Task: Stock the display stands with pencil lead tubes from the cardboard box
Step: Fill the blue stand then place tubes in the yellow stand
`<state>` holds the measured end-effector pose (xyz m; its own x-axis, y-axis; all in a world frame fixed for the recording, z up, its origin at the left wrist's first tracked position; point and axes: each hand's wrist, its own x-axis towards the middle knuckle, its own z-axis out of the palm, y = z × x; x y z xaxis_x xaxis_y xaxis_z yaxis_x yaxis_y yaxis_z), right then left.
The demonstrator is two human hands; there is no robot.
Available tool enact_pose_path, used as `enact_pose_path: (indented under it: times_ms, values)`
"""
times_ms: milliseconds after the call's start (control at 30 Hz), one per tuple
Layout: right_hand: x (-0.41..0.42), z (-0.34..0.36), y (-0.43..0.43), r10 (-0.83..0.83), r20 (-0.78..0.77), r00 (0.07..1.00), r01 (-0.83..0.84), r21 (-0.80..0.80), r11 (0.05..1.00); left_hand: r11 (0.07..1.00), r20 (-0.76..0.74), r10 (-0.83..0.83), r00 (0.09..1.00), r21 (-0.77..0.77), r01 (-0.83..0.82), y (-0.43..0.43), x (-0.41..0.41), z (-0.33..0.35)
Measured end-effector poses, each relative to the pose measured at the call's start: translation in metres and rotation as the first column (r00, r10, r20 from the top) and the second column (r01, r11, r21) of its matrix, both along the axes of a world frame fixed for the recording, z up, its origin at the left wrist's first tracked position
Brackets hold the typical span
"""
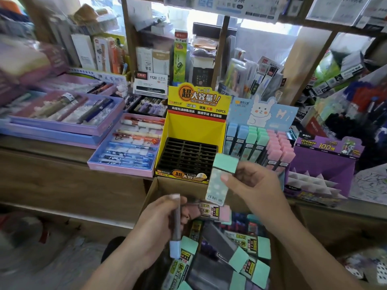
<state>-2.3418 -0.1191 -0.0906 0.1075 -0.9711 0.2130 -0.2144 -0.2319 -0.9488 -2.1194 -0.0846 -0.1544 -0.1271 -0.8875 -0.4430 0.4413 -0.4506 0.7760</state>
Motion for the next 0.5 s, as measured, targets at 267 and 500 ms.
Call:
enact_pose_path:
  times_ms: [267,500]
  values:
    - [0.043,0.035,-0.067,-0.060,-0.102,0.993,0.049,-0.108,0.993,0.997,-0.098,0.070,0.993,0.017,-0.069,-0.002,0.008,0.001]
    - [0.078,0.032,-0.118,-0.123,-0.275,0.953,0.081,-0.160,0.984,0.998,-0.128,0.050,0.990,0.042,-0.045,-0.003,0.009,-0.001]
